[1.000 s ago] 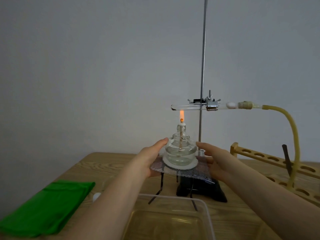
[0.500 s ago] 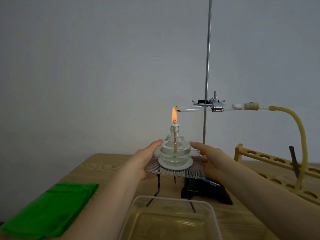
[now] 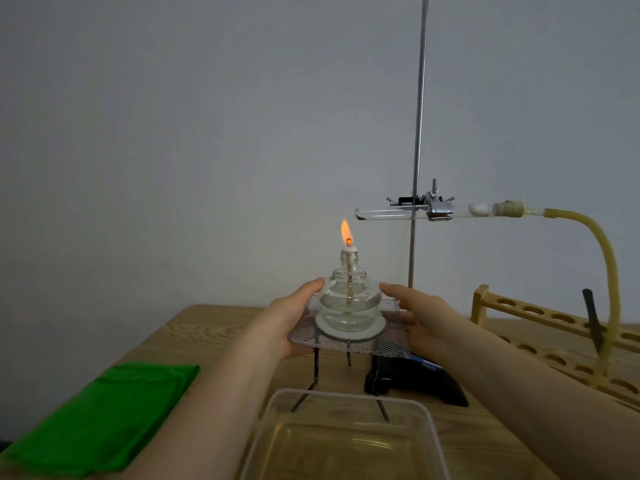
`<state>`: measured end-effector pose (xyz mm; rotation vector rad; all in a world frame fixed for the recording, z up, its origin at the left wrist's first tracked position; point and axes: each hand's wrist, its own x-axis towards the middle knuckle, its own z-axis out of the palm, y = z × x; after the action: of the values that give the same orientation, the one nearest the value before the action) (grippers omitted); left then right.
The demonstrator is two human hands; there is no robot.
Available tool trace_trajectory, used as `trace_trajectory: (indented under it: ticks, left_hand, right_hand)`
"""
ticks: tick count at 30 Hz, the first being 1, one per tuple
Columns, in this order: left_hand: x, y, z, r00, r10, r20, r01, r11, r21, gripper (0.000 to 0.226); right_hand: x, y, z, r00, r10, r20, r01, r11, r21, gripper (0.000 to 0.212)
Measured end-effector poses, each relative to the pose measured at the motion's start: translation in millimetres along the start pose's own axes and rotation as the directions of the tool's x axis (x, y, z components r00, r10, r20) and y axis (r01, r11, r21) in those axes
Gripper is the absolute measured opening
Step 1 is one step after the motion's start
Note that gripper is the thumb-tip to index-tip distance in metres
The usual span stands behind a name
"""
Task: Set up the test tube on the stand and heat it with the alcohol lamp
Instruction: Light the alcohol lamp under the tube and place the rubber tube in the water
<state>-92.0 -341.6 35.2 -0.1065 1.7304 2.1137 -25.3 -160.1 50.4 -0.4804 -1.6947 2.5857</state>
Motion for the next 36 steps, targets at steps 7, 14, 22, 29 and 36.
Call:
trace_trajectory:
  ticks: [7, 14, 22, 29, 36]
  left_hand:
    - [2.1, -1.1, 13.1, 1.000, 0.016, 0.023, -0.016, 0.999, 0.027, 0.066]
    - [2.7, 2.0, 26.8, 0.998, 0.058, 0.038, -0.059, 0.997, 0.042, 0.071]
    - [0.1, 1.5, 45.9, 0.993, 0.093, 0.065, -0.098, 0.993, 0.070, 0.083]
    - [-0.1, 3.5, 54.8, 0.993, 0.093, 0.073, -0.100, 0.991, 0.092, 0.086]
    - [1.1, 3.8, 48.4, 0.995, 0.085, 0.050, -0.089, 0.991, 0.100, 0.062]
  right_hand:
    - [-4.9, -3.8, -11.9, 0.999, -0.015, -0.030, 0.015, 1.000, 0.007, 0.054]
    - [-14.3, -8.8, -24.6, 0.999, -0.035, -0.032, 0.036, 0.999, 0.017, 0.051]
    - [-18.0, -13.4, -37.8, 0.996, -0.069, -0.050, 0.070, 0.997, 0.016, 0.052]
    - [-17.6, -16.6, -44.8, 0.995, -0.077, -0.070, 0.080, 0.996, 0.045, 0.065]
    - [-15.7, -17.0, -39.4, 0.995, -0.080, -0.065, 0.081, 0.997, 0.014, 0.059]
